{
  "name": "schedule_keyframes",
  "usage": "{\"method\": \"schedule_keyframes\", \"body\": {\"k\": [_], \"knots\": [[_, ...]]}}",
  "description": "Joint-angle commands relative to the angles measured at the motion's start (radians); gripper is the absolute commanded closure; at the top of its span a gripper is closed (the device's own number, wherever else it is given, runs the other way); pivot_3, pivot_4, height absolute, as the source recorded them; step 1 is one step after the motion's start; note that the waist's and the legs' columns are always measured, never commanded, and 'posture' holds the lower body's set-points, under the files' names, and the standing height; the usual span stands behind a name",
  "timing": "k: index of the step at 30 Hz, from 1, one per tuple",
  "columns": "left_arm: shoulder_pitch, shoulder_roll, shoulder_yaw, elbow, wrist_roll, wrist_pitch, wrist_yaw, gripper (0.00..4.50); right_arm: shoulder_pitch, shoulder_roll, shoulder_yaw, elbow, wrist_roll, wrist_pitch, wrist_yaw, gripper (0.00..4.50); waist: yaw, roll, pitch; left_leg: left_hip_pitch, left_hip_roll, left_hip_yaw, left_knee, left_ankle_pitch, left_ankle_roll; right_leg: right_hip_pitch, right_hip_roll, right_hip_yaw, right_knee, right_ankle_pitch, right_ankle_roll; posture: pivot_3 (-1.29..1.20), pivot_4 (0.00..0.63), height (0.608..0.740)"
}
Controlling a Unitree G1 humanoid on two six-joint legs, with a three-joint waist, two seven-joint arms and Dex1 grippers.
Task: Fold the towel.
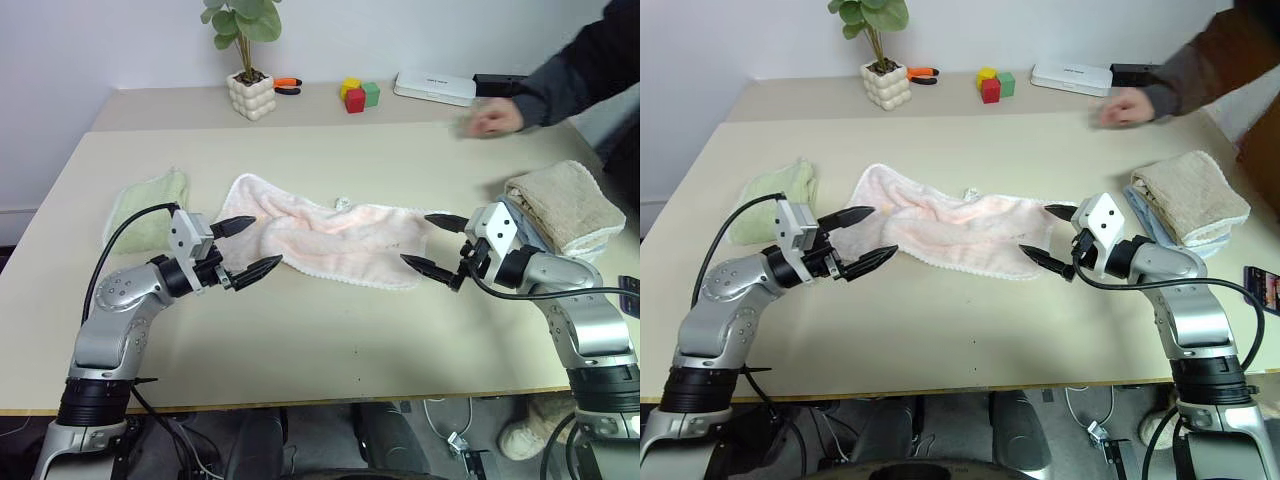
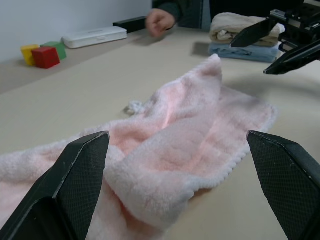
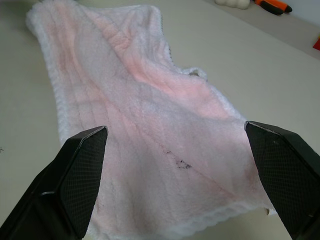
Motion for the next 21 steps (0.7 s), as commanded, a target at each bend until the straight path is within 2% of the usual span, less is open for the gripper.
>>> {"method": "schedule_keyframes", "body": {"k": [1, 10, 21], "knots": [[-0.031, -0.003, 0.0, 0.004, -0.006, -0.019, -0.016, 0.0, -0.014, -0.016, -0.029, -0.037, 0.01, -0.011, -0.001, 0.02, 0.0, 0.0, 0.0, 0.0, 0.0, 0.0, 0.0, 0.0, 0.0, 0.0, 0.0, 0.0, 0.0, 0.0, 0.0, 0.0, 0.15, 0.74], [-0.085, -0.035, -0.006, 0.075, 0.007, -0.054, -0.03, 0.0, -0.019, -0.04, -0.054, -0.063, 0.032, 0.014, -0.003, 0.02, -0.001, 0.0, 0.0, 0.0, 0.0, 0.0, 0.0, 0.0, 0.0, 0.0, 0.0, 0.0, 0.0, 0.0, 0.0, 0.0, 0.15, 0.74], [-0.142, 0.064, 0.059, 0.155, -0.02, -0.043, -0.089, 0.0, -0.081, 0.04, 0.037, -0.032, 0.002, -0.003, -0.015, 0.02, 0.001, 0.0, 0.0, 0.0, 0.0, 0.0, 0.0, 0.0, 0.0, -0.001, 0.0, 0.0, 0.001, 0.0, 0.0, 0.0, 0.15, 0.74]]}}
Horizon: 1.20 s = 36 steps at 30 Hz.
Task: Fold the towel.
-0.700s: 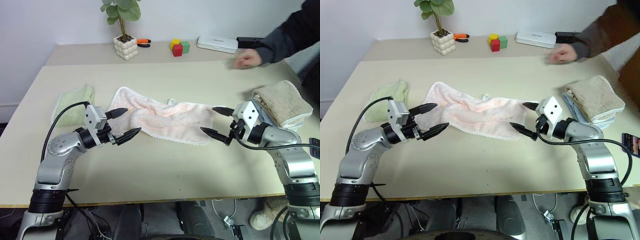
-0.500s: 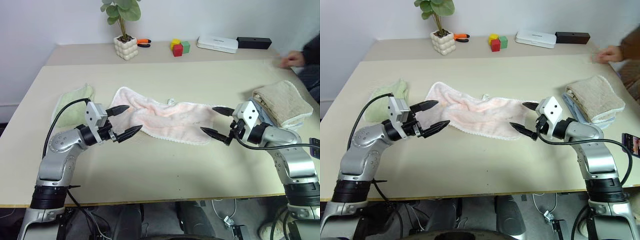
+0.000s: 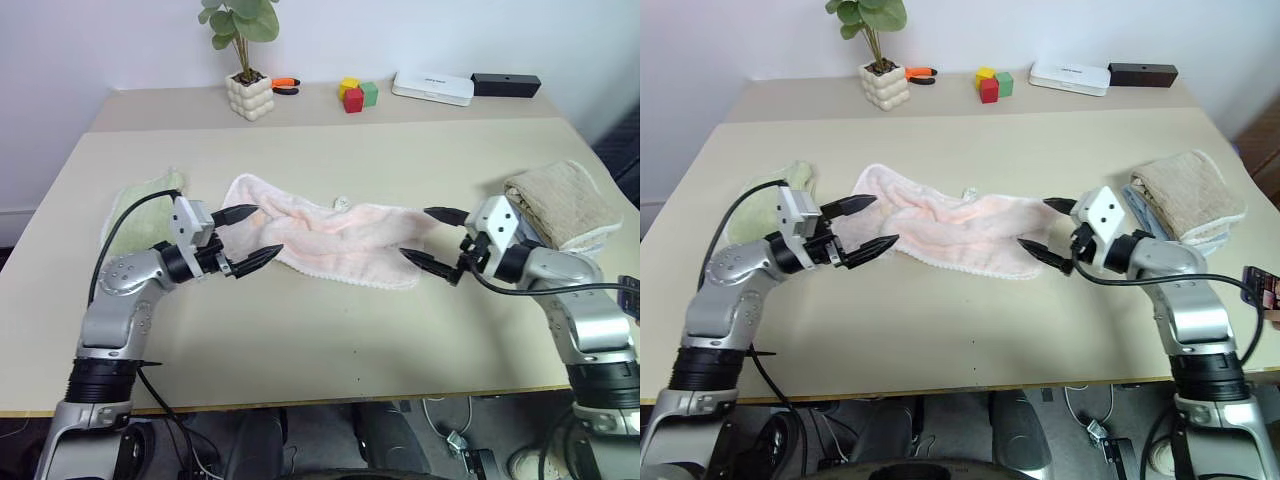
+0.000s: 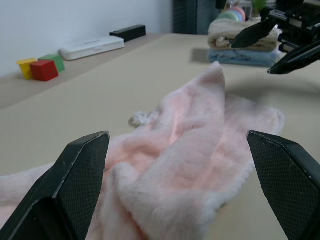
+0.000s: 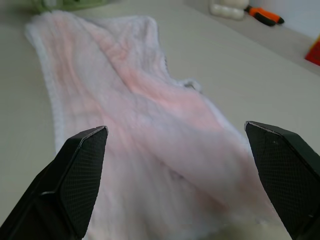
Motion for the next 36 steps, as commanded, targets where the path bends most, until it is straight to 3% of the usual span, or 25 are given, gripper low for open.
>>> {"method": "schedule_keyframes", "body": {"k": [1, 7, 13, 19, 24, 27, 34, 36], "knots": [[-0.037, 0.031, 0.041, 0.014, -0.026, 0.009, -0.028, 0.0, -0.033, 0.006, 0.001, -0.025, 0.008, -0.007, 0.005, 0.02, 0.003, 0.0, 0.0, -0.001, 0.0, 0.0, 0.0, 0.0, 0.0, 0.0, 0.0, 0.0, 0.0, 0.0, 0.0, 0.0, 0.15, 0.74], [-0.016, 0.094, 0.132, 0.05, -0.065, 0.032, -0.055, 0.0, 0.023, 0.031, 0.065, -0.178, 0.042, 0.048, 0.009, 0.02, -0.003, 0.0, 0.0, -0.001, 0.0, 0.0, -0.001, 0.0, 0.0, 0.0, 0.0, 0.0, -0.001, 0.0, 0.0, 0.0, 0.15, 0.74], [0.068, 0.101, 0.159, -0.091, -0.098, 0.093, -0.011, 0.0, 0.063, -0.07, 0.139, -0.234, 0.012, 0.053, 0.134, 0.02, 0.005, -0.002, 0.0, -0.001, 0.0, 0.0, 0.0, 0.0, 0.0, 0.0, -0.001, 0.0, 0.0, -0.001, -0.001, 0.0, 0.15, 0.74], [0.099, 0.102, 0.159, -0.151, -0.109, 0.14, 0.025, 0.0, 0.024, -0.085, 0.19, -0.05, -0.174, -0.114, 0.099, 0.02, 0.001, -0.003, 0.0, 0.0, 0.0, 0.0, 0.0, 0.0, 0.0, 0.0, 0.0, 0.0, 0.0, -0.001, -0.001, 0.0, 0.15, 0.74], [0.118, 0.099, 0.136, -0.168, -0.1, 0.148, 0.018, 0.0, 0.011, -0.095, 0.225, 0.022, -0.235, -0.014, 0.089, 0.02, 0.001, -0.003, 0.0, 0.0, 0.0, 0.0, 0.0, 0.0, 0.0, -0.001, 0.0, 0.0, 0.001, -0.001, -0.001, 0.0, 0.15, 0.74], [0.12, 0.108, 0.14, -0.18, -0.107, 0.164, 0.015, 0.0, 0.007, -0.111, 0.239, 0.013, -0.228, 0.134, 0.108, 0.89, 0.001, -0.003, 0.0, 0.0, 0.0, 0.0, 0.0, 0.0, 0.0, 0.0, 0.0, 0.0, 0.001, -0.001, -0.001, 0.0, 0.15, 0.74], [0.182, 0.172, 0.136, -0.195, -0.083, 0.168, -0.051, 0.0, -0.01, -0.118, 0.253, 0.023, -0.243, 0.201, 0.11, 4.27, 0.001, -0.005, -0.001, 0.001, 0.0, 0.0, 0.0, 0.0, 0.0, 0.001, 0.0, 0.0, 0.0, -0.001, -0.001, 0.0, 0.15, 0.74], [0.202, 0.193, 0.135, -0.182, -0.062, 0.15, -0.065, 0.0, -0.022, -0.124, 0.255, 0.049, -0.262, 0.205, 0.094, 4.45, 0.0, -0.005, -0.001, 0.001, 0.0, 0.0, 0.0, 0.0, 0.0, 0.001, 0.0, 0.0, 0.0, -0.002, -0.002, 0.0, 0.15, 0.74]]}}
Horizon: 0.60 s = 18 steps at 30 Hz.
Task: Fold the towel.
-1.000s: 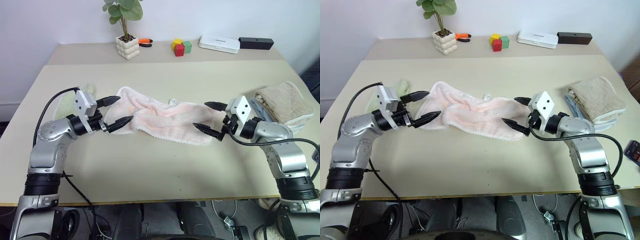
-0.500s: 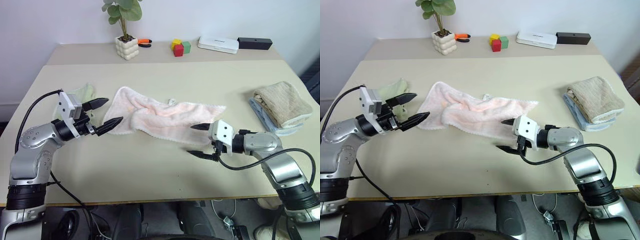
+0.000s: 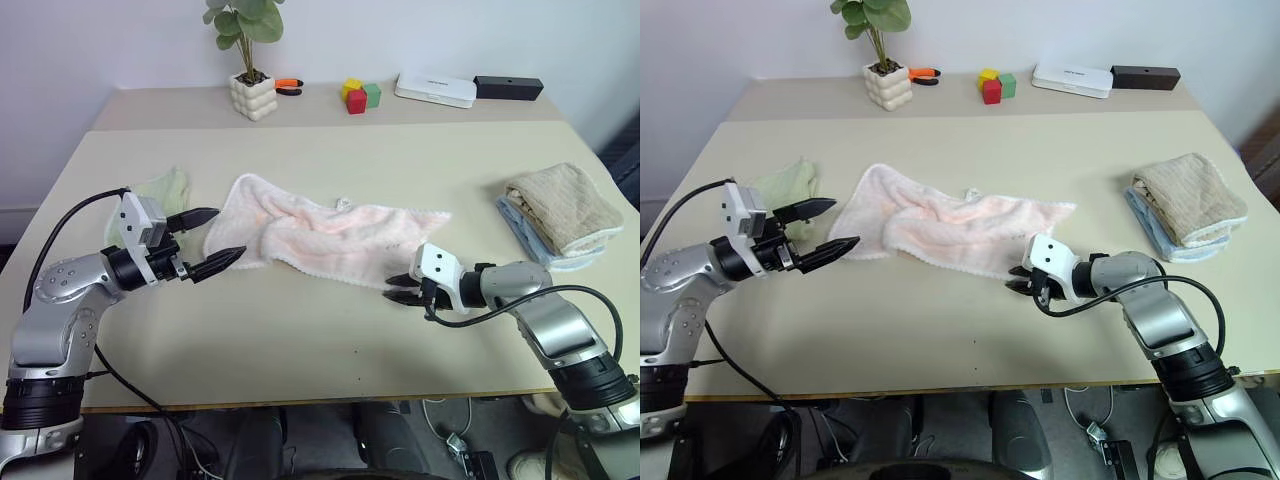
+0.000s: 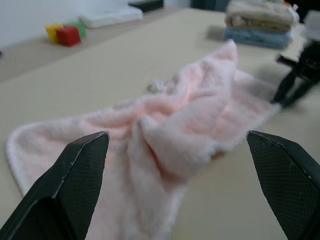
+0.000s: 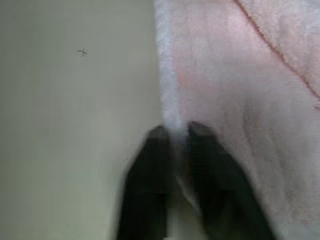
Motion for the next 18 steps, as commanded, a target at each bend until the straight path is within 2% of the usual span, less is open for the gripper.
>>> {"method": "schedule_keyframes", "body": {"k": [1, 3, 7, 11, 18], "knots": [[0.02, 0.036, 0.008, -0.012, 0.035, -0.04, -0.025, 0.0, -0.011, -0.031, 0.002, 0.074, -0.068, 0.029, -0.048, 4.45, 0.0, 0.0, 0.0, 0.0, 0.0, 0.0, 0.0, 0.0, 0.0, 0.0, 0.0, 0.0, 0.0, -0.001, -0.001, 0.0, 0.15, 0.74], [0.025, 0.035, 0.003, -0.004, 0.05, -0.057, -0.026, 0.0, -0.01, -0.054, 0.0, 0.083, -0.077, 0.015, -0.042, 4.45, 0.004, -0.001, 0.0, 0.0, 0.0, 0.0, 0.0, 0.0, 0.0, 0.0, 0.0, 0.0, 0.0, -0.001, -0.002, 0.0, 0.15, 0.74], [0.027, 0.028, -0.016, 0.029, 0.097, -0.119, -0.031, 0.0, 0.038, -0.176, -0.011, 0.059, -0.088, -0.046, 0.033, 4.45, 0.019, -0.001, -0.001, 0.0, -0.001, 0.0, 0.001, 0.0, 0.0, 0.002, -0.001, 0.0, -0.002, -0.001, -0.002, 0.0, 0.15, 0.74], [-0.002, 0.015, -0.042, 0.1, 0.153, -0.207, -0.03, 0.0, 0.07, -0.267, -0.037, 0.024, -0.062, -0.024, 0.072, 4.45, 0.035, -0.002, -0.001, 0.0, 0.0, 0.001, 0.0, 0.0, 0.0, 0.002, -0.001, 0.0, -0.005, -0.001, -0.002, 0.0, 0.15, 0.74], [-0.08, -0.05, -0.139, 0.283, 0.287, -0.389, -0.008, 0.0, 0.049, -0.281, -0.024, 0.123, -0.146, -0.066, 0.011, 4.45, 0.03, -0.003, -0.002, 0.001, 0.0, 0.001, 0.0, 0.0, 0.0, 0.006, -0.001, -0.001, -0.01, -0.001, -0.002, 0.0, 0.15, 0.74]]}}
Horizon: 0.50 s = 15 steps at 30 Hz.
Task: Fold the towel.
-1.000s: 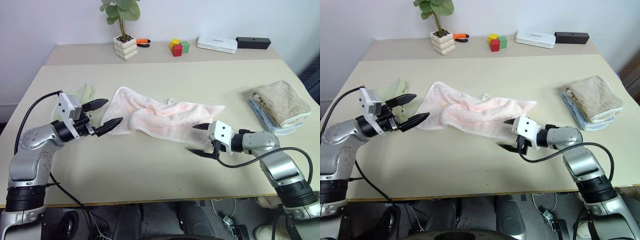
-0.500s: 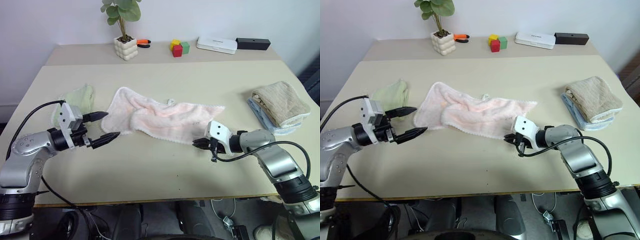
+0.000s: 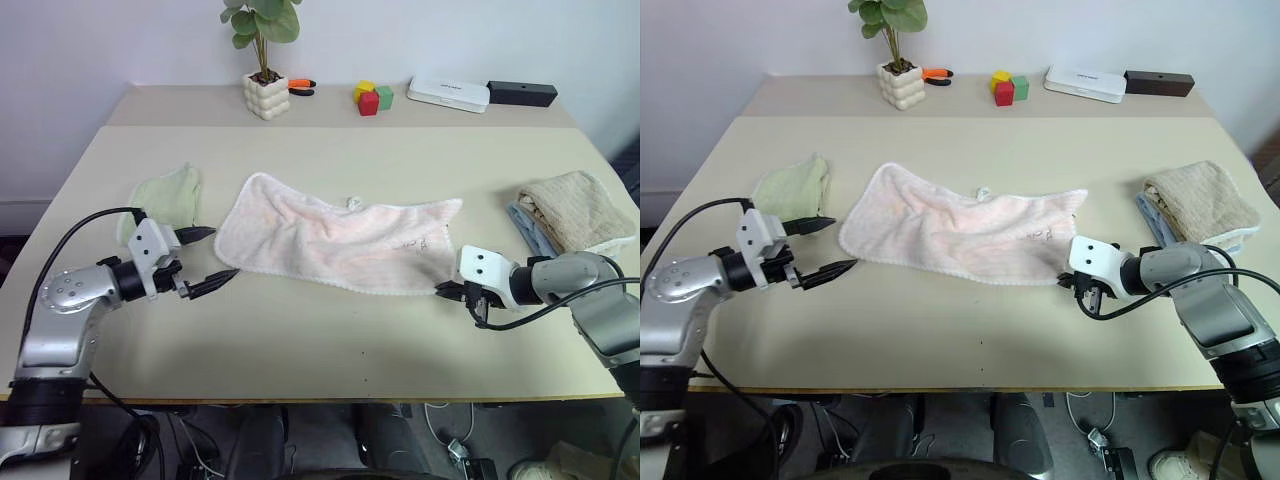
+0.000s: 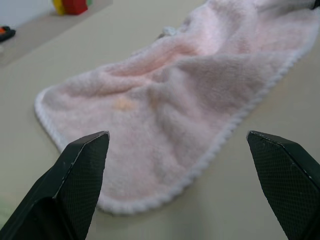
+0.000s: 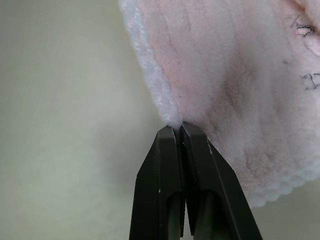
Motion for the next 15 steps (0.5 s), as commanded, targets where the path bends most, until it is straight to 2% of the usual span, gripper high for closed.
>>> {"method": "schedule_keyframes", "body": {"k": [1, 8, 11, 13, 15], "knots": [[-0.033, -0.033, -0.049, 0.084, 0.064, -0.097, 0.008, 0.0, 0.007, -0.015, 0.005, 0.079, -0.074, 0.018, -0.044, 4.45, 0.0, -0.001, -0.001, 0.0, 0.0, 0.0, 0.0, 0.0, 0.0, 0.001, 0.0, 0.0, -0.001, 0.0, 0.0, 0.0, 0.15, 0.74], [-0.097, -0.082, -0.128, 0.249, 0.13, -0.124, 0.011, 0.0, -0.003, 0.033, -0.007, 0.029, -0.037, 0.061, -0.053, 4.45, -0.004, -0.002, -0.001, 0.0, 0.0, 0.0, 0.0, 0.0, 0.0, 0.001, 0.0, 0.0, -0.001, 0.002, 0.002, 0.0, 0.15, 0.74], [-0.139, -0.101, -0.151, 0.327, 0.158, -0.075, 0.039, 0.0, 0.003, 0.041, -0.012, 0.014, -0.033, 0.071, -0.059, 4.45, -0.004, -0.001, -0.002, 0.001, 0.0, 0.0, 0.0, 0.0, 0.0, 0.002, 0.0, 0.0, -0.001, 0.002, 0.002, 0.0, 0.15, 0.74], [-0.152, -0.116, -0.165, 0.345, 0.166, -0.069, 0.048, 0.52, 0.006, 0.044, -0.013, 0.004, -0.031, 0.08, -0.061, 4.5, -0.004, -0.001, -0.003, 0.002, 0.0, 0.0, 0.0, 0.0, 0.0, 0.003, 0.0, 0.0, -0.001, 0.002, 0.002, 0.0, 0.15, 0.74], [-0.161, -0.128, -0.175, 0.344, 0.167, -0.036, 0.053, 1.36, 0.006, 0.046, -0.016, -0.001, -0.032, 0.086, -0.062, 4.5, -0.004, 0.001, -0.004, 0.003, 0.0, 0.0, 0.0, 0.0, 0.0, 0.003, 0.0, 0.0, -0.001, 0.002, 0.002, 0.0, 0.15, 0.74]]}}
